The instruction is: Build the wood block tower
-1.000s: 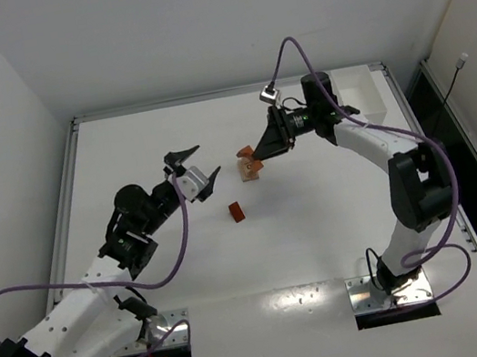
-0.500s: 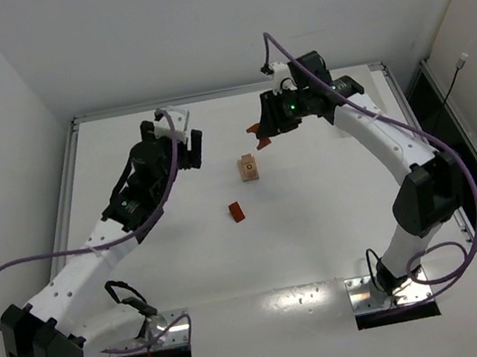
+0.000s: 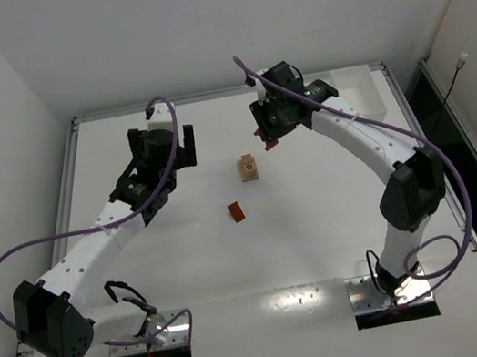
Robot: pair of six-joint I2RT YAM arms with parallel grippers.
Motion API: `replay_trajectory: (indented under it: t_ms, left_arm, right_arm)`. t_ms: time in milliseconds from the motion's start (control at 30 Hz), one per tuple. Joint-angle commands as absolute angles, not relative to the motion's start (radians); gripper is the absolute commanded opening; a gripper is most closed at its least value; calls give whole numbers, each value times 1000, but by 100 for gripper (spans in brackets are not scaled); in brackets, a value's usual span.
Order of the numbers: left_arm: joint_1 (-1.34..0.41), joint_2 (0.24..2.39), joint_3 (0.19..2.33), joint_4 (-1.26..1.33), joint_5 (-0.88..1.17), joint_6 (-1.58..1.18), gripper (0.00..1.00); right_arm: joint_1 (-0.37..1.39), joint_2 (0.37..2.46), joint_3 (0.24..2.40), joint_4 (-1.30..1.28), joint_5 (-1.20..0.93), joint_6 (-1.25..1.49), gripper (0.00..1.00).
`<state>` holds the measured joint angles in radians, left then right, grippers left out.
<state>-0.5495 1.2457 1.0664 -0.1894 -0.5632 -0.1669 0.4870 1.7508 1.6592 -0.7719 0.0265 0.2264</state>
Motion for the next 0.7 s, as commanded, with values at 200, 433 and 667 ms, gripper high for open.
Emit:
replay_trajectory:
  t_ms: [200, 433, 667]
  left_arm:
    - [-431, 1226, 1091, -245, -604, -242, 89]
    - [-394, 1216, 1072, -245, -604, -252, 89]
    - [-385, 1235, 1072, -245, -604, -261, 89]
  right_arm:
    - [508, 1950, 1868, -821, 117, 247, 0]
    - [517, 2034, 1973, -873, 141, 267, 0]
    - [496, 1976, 1840, -839, 248, 238, 0]
